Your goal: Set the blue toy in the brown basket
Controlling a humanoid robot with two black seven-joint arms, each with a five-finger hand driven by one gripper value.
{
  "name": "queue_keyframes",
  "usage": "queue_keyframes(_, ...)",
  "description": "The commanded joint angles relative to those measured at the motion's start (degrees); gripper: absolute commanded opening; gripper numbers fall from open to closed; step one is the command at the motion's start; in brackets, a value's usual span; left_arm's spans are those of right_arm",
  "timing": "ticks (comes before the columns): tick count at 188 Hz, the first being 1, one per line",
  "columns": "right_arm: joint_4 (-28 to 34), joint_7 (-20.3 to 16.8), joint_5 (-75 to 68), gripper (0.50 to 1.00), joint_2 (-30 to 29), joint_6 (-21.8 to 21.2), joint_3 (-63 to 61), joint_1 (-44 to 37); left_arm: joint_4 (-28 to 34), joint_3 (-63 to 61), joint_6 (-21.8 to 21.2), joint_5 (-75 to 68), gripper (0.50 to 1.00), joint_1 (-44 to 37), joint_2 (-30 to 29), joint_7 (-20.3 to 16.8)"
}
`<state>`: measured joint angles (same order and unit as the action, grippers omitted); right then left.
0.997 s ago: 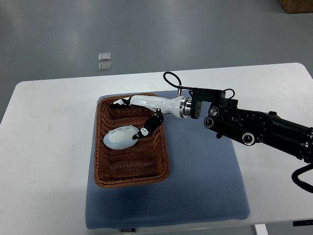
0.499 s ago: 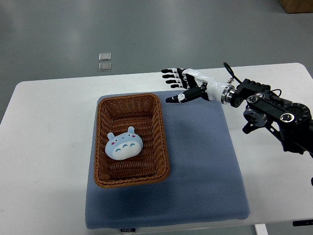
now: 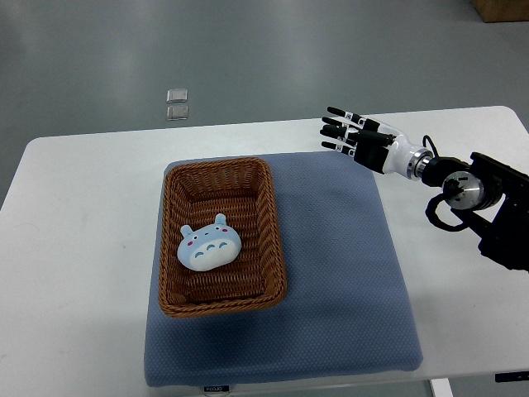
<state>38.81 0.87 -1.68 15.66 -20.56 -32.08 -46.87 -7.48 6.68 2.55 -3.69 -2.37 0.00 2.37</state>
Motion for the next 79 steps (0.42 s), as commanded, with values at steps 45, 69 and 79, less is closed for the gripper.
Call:
queue_keyframes(45, 0.0, 0.7, -0.6, 0.913, -0.4, 0.2, 0.0, 0.5, 0.0, 0.0, 0.0, 0.0, 1.000, 0.0, 0.0, 0.0)
queue_keyframes(69, 0.0, 0.7, -0.6, 0.913, -0.2, 0.0, -0.1, 0.6, -0.1, 0.0, 0.0, 0.0, 1.000, 0.0, 0.0, 0.0)
queue_keyframes(79, 0.0, 0.8, -0.5, 0.913, -0.1, 0.0, 0.0, 0.6, 0.0, 0.0, 0.0, 0.0, 1.000, 0.0, 0.0, 0.0)
